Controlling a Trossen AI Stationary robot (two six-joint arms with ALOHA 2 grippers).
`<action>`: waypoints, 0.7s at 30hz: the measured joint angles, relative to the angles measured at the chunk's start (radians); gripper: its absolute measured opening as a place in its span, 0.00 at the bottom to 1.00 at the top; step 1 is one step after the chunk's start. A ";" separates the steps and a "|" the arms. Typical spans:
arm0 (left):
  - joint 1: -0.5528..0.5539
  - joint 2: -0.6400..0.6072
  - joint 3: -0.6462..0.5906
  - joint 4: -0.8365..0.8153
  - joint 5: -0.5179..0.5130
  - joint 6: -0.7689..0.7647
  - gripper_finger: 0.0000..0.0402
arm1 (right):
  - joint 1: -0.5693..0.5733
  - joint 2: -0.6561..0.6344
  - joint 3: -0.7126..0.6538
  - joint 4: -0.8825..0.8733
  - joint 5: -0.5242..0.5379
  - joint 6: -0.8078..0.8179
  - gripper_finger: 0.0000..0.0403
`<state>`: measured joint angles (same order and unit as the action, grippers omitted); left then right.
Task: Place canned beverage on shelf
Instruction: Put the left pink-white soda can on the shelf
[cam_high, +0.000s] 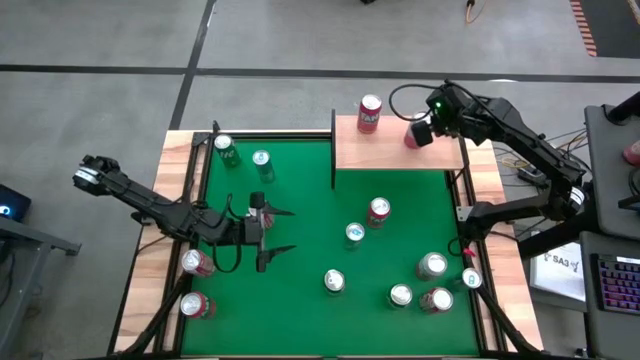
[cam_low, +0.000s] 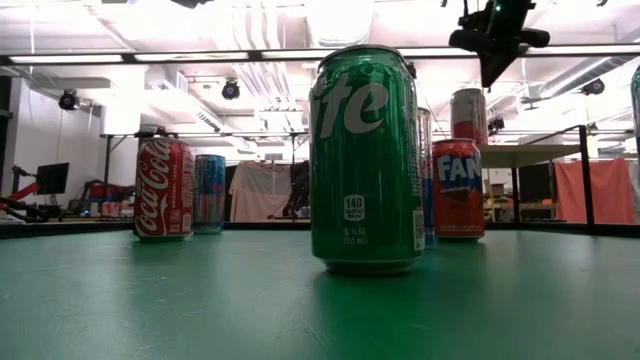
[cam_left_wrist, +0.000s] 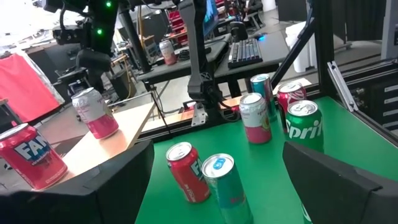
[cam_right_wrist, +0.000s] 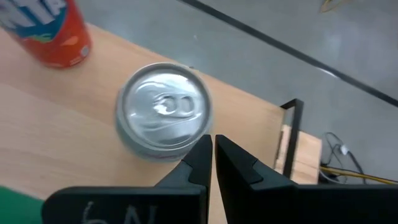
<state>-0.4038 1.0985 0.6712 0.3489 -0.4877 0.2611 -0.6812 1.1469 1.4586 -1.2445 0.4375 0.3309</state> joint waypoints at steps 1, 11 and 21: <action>0.000 0.000 0.000 0.000 0.000 0.000 0.85 | 0.002 0.000 0.000 0.000 -0.001 0.002 0.03; 0.000 0.000 0.000 0.000 0.000 0.000 0.85 | 0.003 0.001 -0.002 0.006 -0.002 0.012 0.03; 0.000 0.000 -0.001 0.001 0.000 0.000 0.85 | 0.003 0.003 -0.010 0.079 -0.001 -0.020 0.03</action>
<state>-0.4038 1.0985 0.6704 0.3500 -0.4877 0.2607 -0.6785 1.1500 1.4490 -1.1656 0.4370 0.3112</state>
